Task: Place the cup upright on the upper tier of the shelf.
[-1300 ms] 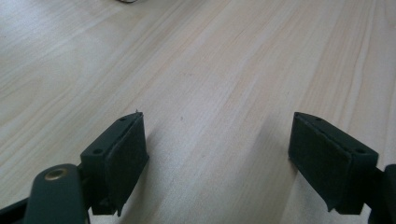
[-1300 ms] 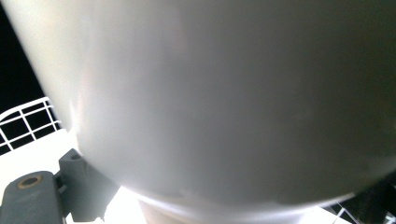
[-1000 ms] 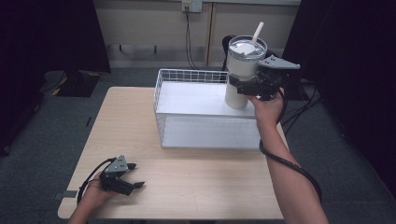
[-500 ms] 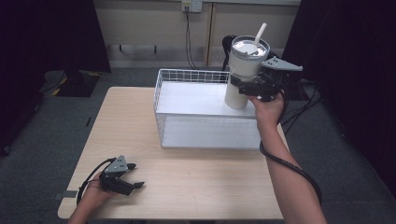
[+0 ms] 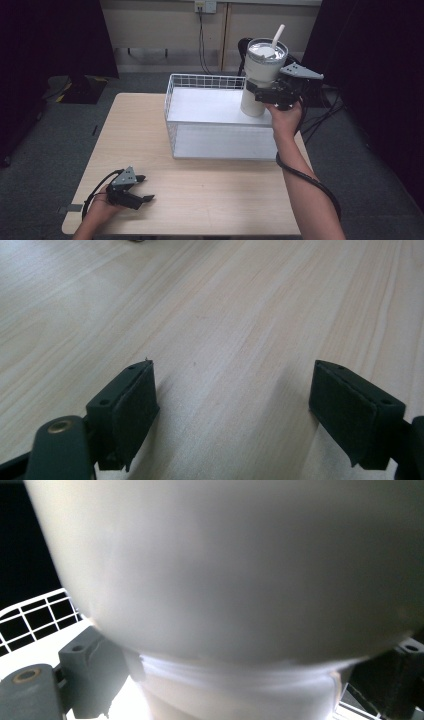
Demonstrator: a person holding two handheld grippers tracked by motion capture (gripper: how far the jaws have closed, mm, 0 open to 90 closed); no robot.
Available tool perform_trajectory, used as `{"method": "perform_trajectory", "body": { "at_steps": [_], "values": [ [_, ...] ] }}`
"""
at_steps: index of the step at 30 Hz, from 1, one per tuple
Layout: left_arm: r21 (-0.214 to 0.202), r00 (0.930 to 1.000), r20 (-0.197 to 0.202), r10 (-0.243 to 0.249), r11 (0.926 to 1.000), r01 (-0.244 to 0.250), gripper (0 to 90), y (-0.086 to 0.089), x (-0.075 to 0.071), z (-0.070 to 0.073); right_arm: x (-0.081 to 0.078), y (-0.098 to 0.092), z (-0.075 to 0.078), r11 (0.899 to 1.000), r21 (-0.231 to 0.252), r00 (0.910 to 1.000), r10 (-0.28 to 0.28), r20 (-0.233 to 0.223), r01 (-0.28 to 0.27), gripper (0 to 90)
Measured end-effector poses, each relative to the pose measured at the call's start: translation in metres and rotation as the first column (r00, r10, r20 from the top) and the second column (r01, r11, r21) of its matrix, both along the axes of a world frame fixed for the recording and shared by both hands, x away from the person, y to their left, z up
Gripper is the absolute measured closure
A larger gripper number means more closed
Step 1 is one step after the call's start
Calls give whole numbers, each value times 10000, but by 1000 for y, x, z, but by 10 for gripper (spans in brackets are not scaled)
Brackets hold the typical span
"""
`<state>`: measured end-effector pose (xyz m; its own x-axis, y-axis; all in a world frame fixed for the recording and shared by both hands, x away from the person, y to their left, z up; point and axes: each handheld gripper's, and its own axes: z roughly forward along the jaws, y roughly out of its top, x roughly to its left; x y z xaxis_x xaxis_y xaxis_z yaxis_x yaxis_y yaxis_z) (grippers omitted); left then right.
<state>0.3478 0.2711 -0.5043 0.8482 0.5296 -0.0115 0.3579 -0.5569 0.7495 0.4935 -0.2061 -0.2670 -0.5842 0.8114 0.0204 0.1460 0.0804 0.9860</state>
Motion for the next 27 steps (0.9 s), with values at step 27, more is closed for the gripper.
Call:
{"method": "perform_trajectory", "body": {
  "at_steps": [27],
  "values": [
    [17, 10000, 10, -19, 10000, 19, 188, 0, 0, 0, -9, -10, -10, 9997, 75, 9997, 239, -83, -239, 98]
  ]
}}
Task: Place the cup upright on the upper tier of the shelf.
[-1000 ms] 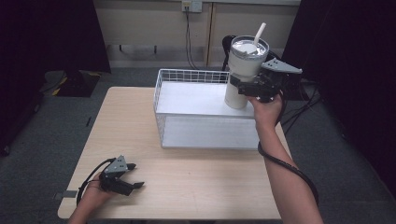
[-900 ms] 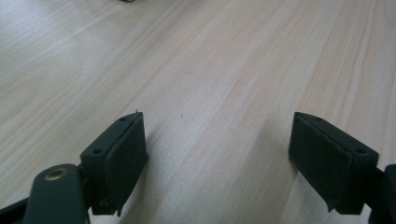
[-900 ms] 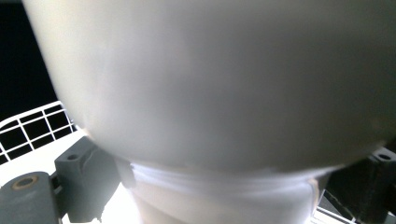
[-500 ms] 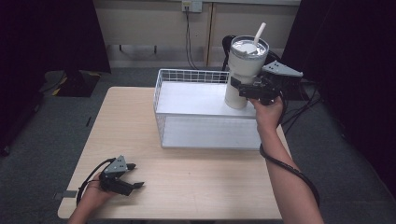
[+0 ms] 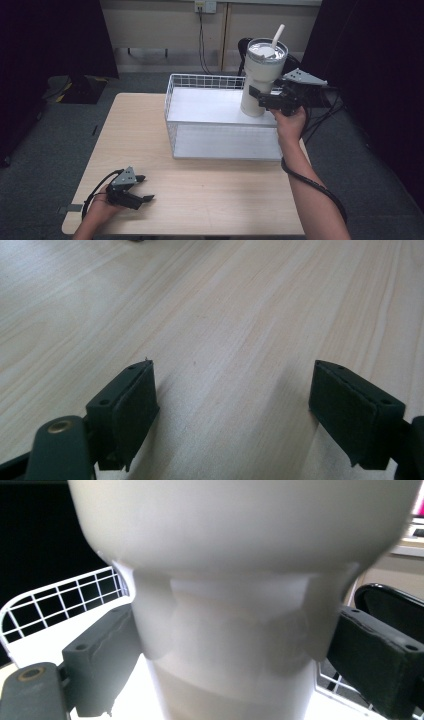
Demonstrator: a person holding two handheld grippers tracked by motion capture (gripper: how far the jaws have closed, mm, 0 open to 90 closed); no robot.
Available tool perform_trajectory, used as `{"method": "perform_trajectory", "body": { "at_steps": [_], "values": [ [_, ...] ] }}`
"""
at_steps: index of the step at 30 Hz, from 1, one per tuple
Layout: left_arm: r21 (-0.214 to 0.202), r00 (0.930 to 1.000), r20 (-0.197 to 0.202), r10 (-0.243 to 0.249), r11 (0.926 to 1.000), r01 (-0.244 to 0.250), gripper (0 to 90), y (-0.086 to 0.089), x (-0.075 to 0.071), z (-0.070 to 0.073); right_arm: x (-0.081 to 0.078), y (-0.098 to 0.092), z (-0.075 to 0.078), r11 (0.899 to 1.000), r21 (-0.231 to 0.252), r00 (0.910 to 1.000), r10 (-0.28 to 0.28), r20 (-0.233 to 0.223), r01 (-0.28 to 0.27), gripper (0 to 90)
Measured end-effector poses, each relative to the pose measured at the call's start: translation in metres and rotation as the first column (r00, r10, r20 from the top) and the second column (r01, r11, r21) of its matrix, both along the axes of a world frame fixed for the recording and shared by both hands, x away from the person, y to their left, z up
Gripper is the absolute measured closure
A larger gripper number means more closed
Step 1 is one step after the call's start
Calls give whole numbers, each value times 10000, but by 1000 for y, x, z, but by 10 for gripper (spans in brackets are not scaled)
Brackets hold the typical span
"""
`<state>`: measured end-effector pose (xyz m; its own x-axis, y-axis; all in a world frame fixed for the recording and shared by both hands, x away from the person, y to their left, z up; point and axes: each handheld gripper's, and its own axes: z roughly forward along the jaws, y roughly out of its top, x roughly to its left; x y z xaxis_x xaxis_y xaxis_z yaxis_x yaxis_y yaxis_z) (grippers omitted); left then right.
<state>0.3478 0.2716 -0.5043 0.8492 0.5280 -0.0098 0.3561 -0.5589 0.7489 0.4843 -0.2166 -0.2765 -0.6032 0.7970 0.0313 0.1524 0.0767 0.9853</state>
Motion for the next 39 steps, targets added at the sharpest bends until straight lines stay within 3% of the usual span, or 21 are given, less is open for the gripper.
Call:
{"method": "perform_trajectory", "body": {
  "at_steps": [25, 36, 39],
  "values": [
    [-21, 10000, -31, 6, 10000, -6, 186, 0, 0, 0, -18, -11, -2, 9976, -626, 9995, 306, 14, -305, 119],
    [-21, 10000, -35, 5, 10000, -5, 186, 0, 0, 0, -26, -13, -8, 9930, -1018, 9981, 588, -184, -604, 121],
    [20, 10000, -26, -47, 10000, 47, 183, 0, 0, 0, -31, -14, -9, 9923, -924, 9965, 814, -168, -826, 122]
  ]
}}
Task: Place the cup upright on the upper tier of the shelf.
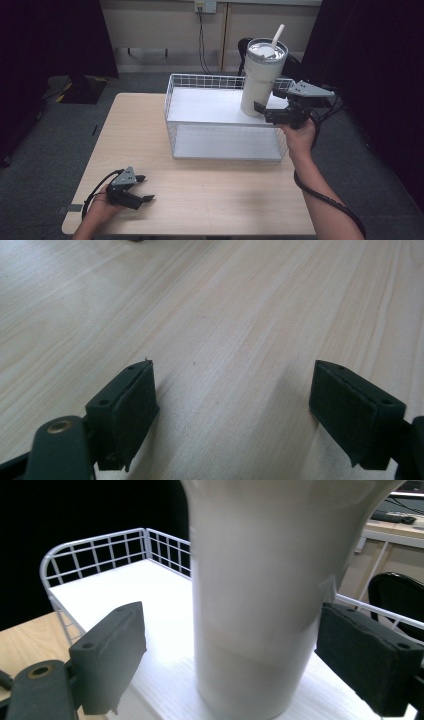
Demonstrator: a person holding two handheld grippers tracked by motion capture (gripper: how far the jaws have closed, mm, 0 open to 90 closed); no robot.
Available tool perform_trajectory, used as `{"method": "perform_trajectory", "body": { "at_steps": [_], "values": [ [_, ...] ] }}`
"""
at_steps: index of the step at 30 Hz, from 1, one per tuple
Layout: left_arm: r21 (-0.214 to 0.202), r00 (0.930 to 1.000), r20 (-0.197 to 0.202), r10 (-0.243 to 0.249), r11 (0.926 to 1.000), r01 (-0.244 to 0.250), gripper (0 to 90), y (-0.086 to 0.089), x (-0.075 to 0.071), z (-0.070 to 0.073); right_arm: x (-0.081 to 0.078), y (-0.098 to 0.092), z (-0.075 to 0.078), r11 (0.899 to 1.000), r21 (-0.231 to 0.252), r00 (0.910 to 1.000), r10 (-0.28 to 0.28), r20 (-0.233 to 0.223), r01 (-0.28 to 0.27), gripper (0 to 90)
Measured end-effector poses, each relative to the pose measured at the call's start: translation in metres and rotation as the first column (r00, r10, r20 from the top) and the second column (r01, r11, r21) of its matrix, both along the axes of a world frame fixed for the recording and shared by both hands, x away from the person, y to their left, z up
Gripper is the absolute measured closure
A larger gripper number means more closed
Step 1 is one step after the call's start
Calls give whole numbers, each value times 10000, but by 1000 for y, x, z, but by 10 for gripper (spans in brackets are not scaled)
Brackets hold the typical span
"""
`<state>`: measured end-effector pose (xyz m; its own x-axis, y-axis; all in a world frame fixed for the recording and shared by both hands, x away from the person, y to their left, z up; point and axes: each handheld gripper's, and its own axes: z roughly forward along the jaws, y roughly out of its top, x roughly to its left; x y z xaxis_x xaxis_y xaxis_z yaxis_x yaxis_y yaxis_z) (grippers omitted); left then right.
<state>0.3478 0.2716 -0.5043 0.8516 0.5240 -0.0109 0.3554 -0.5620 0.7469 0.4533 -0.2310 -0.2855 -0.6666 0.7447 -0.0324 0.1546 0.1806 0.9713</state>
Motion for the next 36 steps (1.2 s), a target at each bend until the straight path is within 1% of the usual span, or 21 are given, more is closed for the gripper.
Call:
{"method": "perform_trajectory", "body": {
  "at_steps": [3, 5, 8, 9, 11, 12, 14, 15, 17, 28, 29, 34, 36],
  "values": [
    [-3, 10000, 0, -2, 10000, 2, 182, 0, 0, 0, -3, 0, 0, 9999, -59, 10000, 98, -9, -98, 123],
    [9, 10000, 19, 3, 10000, -3, 183, 0, 0, 0, -7, -1, -1, 9996, -92, 9997, 262, 23, -262, 124],
    [5, 10000, 18, 21, 10000, -21, 182, 0, 0, 0, -9, -1, -3, 9991, -233, 9994, 354, -35, -355, 125],
    [-12, 10000, 12, 56, 10000, -56, 182, 0, -1, 0, -11, 0, -5, 9984, -313, 9989, 470, 49, -468, 127],
    [-10, 10000, 13, 58, 10000, -58, 182, 0, -1, 0, -14, 1, -7, 9972, -492, 9984, 569, 0, -568, 128],
    [-11, 10000, 11, 59, 10000, -59, 183, 0, -1, 0, -16, 0, -10, 9965, -444, 9975, 705, -67, -707, 129],
    [-10, 10000, 12, 57, 10000, -57, 182, 0, -1, 0, -16, 0, -10, 9963, -484, 9975, 701, -78, -704, 129],
    [-11, 10000, 9, 52, 10000, -52, 182, 0, -1, 0, -18, -1, -12, 9956, -492, 9968, 796, -107, -800, 130],
    [-19, 10000, 15, 54, 10000, -54, 182, 0, -1, 0, -20, -2, -13, 9953, -547, 9968, 802, -37, -802, 132],
    [-11, 10000, 9, 56, 10000, -56, 182, 0, -1, 0, -34, -2, -22, 9913, -558, 9929, 1187, -73, -1189, 131],
    [-10, 10000, 10, 58, 10000, -58, 182, 0, -1, 0, -37, -1, -24, 9898, -649, 9919, 1270, -55, -1271, 131],
    [-12, 10000, 6, 53, 10000, -53, 182, 0, -1, 0, -41, 0, -27, 9873, -672, 9896, 1432, -105, -1436, 131],
    [-17, 10000, 13, 54, 10000, -54, 182, 0, -1, 0, -43, 1, -30, 9852, -753, 9880, 1536, -139, -1542, 131]
  ]
}}
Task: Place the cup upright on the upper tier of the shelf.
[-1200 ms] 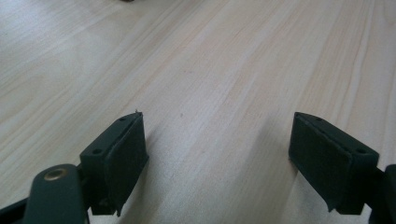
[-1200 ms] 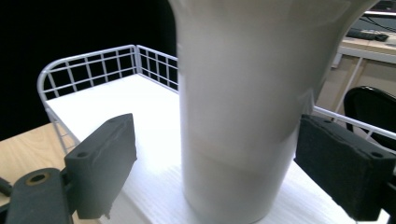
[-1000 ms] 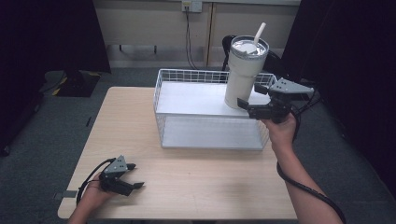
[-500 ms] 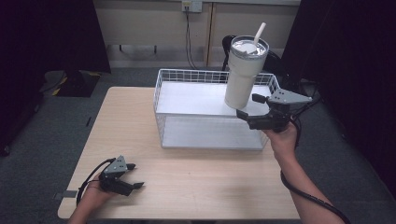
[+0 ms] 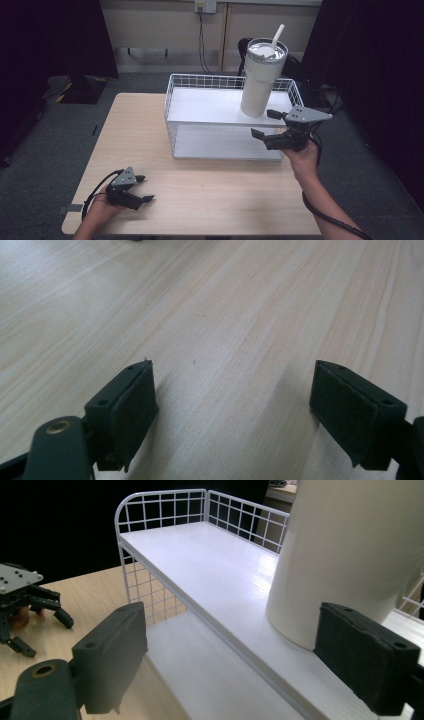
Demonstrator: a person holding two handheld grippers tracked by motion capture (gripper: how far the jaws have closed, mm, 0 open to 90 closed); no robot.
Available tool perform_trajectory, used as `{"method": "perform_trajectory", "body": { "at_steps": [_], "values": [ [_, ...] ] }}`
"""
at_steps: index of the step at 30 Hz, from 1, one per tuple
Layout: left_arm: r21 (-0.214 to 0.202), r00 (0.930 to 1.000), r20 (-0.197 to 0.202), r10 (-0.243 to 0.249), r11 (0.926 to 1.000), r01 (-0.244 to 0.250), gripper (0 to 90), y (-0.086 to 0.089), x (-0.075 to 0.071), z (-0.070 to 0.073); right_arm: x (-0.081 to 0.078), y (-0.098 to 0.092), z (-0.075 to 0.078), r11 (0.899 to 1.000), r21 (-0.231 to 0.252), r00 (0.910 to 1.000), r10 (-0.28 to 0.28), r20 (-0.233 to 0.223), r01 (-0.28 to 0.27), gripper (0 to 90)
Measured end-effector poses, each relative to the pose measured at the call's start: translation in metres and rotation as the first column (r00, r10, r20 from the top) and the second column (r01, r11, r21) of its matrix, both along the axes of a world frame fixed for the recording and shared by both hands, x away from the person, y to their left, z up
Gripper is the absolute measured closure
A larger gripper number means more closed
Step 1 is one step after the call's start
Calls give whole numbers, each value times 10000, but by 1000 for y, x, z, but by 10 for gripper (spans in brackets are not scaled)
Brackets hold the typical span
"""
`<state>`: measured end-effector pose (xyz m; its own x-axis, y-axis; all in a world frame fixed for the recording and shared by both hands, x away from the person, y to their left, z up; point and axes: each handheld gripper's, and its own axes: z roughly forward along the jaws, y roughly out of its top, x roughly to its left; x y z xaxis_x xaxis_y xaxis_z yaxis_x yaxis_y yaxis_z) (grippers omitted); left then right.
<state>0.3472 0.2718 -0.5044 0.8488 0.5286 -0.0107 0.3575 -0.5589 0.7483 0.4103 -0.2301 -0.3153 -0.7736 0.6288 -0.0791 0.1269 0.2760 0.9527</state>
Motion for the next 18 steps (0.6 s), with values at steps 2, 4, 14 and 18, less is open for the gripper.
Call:
{"method": "perform_trajectory", "body": {
  "at_steps": [2, 4, 14, 18],
  "values": [
    [0, 10000, -1, -2, 10000, 2, 182, 0, 0, 0, -1, 0, -1, 10000, 17, 10000, 27, -20, -27, 130],
    [9, 10000, 0, 4, 10000, -4, 183, 0, 0, 0, -4, 1, -5, 9999, -23, 9999, 131, -32, -132, 130],
    [5, 10000, -1, 3, 10000, -3, 182, 0, 0, 0, -11, 3, -16, 9991, -48, 9989, 428, -168, -429, 128],
    [0, 10000, 2, 0, 10000, 0, 183, 0, 0, 0, -15, 3, -21, 9983, -117, 9981, 567, -244, -570, 126]
  ]
}}
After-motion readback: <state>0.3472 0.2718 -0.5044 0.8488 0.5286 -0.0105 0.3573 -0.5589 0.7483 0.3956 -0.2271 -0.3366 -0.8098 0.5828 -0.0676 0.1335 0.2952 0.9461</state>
